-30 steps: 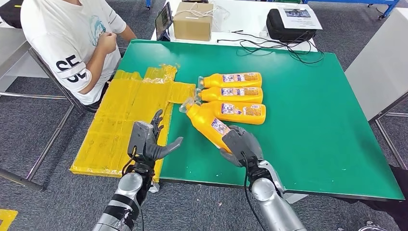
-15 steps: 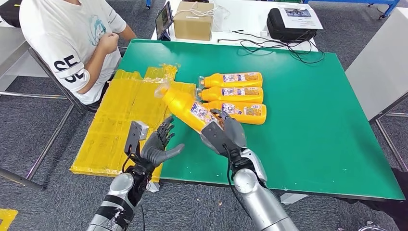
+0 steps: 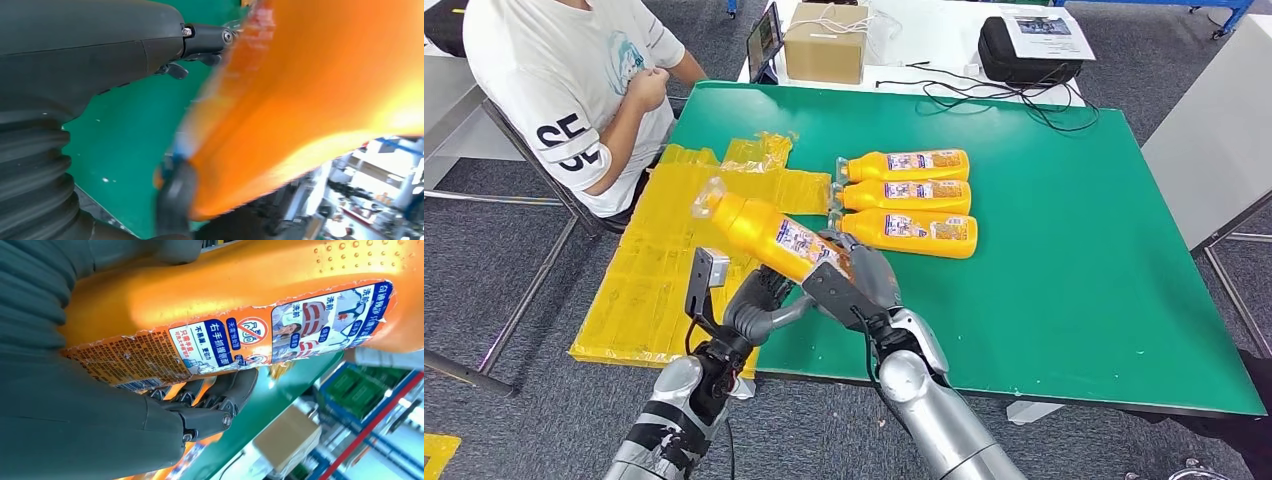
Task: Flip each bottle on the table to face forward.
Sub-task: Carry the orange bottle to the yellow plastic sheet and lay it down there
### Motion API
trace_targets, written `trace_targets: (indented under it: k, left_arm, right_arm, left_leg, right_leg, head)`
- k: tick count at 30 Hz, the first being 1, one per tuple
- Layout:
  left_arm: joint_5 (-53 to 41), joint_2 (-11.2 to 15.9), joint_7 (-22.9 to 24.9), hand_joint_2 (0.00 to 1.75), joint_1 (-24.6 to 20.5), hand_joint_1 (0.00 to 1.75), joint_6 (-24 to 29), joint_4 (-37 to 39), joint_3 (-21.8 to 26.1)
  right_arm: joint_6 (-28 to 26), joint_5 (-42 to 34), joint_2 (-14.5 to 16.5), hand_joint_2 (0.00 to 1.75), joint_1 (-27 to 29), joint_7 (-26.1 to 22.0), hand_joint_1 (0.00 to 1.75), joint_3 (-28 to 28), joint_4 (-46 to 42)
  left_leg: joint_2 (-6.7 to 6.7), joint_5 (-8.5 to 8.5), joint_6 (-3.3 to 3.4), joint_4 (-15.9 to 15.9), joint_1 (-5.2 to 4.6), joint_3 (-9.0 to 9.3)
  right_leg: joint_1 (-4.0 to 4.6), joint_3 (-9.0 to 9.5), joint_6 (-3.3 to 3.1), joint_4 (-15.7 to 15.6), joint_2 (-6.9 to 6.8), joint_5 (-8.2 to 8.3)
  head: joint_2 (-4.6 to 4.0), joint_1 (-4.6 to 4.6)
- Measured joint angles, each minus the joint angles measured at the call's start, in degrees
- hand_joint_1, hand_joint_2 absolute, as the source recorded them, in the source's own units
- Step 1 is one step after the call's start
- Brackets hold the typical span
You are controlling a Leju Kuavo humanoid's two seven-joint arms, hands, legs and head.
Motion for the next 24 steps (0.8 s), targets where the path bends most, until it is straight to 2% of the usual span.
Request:
trace_targets:
  k: [8, 24]
  left_arm:
    - [2.92, -0.68, -0.54, 1.75, 0.21, 0.0, 2.46, -1.75, 0.91]
    - [5.77, -1.31, -1.2, 1.75, 1.34, 0.0, 3.02, -3.97, 1.58]
  right_arm:
    - [1.04, -0.85, 1.11, 1.75, 0.7, -1.31, 1.75, 2.46, 2.02]
    - [2.08, -2.44, 1.33, 1.75, 1.33, -2.17, 1.75, 3.54, 2.81]
  left_leg:
    - [0.0, 0.0, 0.0, 0.0, 0.0, -0.02]
    - [0.02, 0.0, 0.0, 0.0, 0.0, -0.02]
  right_leg:
    - [0.0, -0.03, 0.0, 0.0, 0.0, 0.0]
    - [0.0, -0.06, 0.0, 0.0, 0.0, 0.0]
  head:
    - [0.0, 0.01]
    - [0.0, 0.0]
